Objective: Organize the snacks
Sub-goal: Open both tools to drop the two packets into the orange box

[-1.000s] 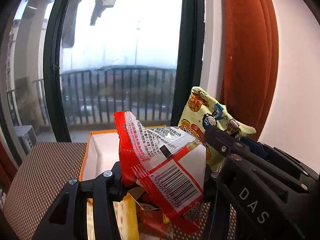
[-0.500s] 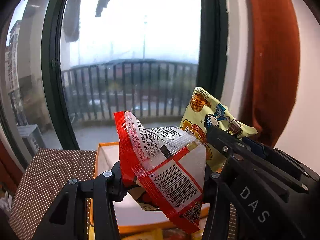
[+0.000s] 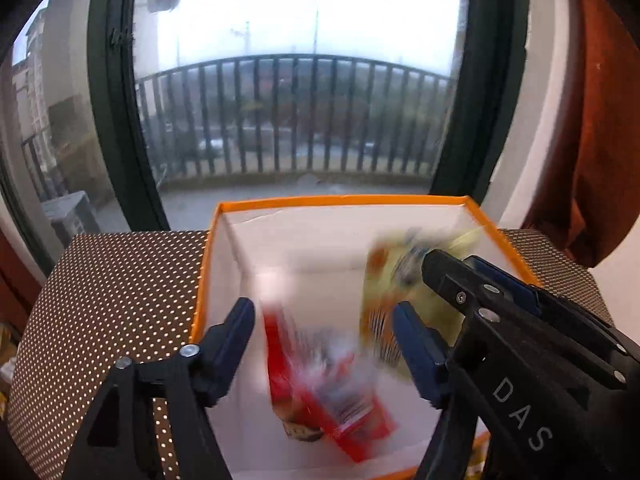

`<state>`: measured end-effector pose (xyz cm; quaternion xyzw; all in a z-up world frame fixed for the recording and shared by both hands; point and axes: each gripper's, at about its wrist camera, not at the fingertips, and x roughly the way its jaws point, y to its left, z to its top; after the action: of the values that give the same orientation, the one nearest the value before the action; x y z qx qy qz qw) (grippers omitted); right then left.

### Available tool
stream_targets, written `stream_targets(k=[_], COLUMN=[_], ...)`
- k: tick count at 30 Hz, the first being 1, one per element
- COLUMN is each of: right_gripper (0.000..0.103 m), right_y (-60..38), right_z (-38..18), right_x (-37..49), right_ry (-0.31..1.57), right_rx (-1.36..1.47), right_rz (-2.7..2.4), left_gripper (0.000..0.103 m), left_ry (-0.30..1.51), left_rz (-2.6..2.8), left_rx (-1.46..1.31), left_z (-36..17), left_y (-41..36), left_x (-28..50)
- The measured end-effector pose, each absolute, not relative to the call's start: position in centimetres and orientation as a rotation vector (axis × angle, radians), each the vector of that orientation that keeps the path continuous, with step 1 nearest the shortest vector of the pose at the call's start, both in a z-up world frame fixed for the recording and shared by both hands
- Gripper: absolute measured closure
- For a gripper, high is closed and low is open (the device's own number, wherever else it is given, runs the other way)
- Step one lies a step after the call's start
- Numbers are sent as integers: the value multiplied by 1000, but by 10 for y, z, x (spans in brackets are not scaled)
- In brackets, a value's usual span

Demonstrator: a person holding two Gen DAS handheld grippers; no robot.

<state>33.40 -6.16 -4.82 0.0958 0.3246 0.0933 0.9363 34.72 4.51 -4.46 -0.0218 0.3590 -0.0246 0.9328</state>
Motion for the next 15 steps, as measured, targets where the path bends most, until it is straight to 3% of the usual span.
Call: stream_targets(k=[12, 14, 15], right_gripper=[74, 71, 61], right_y=[-41, -40, -39], right_z=[-62, -62, -62], right_x=[342, 340, 340], right_ry=[706, 721, 725], right_rx=[171, 155, 144], right_rz=[242, 257, 259], left_gripper=[18, 16, 16], left_ry=[763, 755, 756], left_rz=[-65, -67, -71], left_rx=[-69, -57, -53], left_z=[-58, -59, -57], left_y=[53, 53, 51], left_x=[341, 340, 339])
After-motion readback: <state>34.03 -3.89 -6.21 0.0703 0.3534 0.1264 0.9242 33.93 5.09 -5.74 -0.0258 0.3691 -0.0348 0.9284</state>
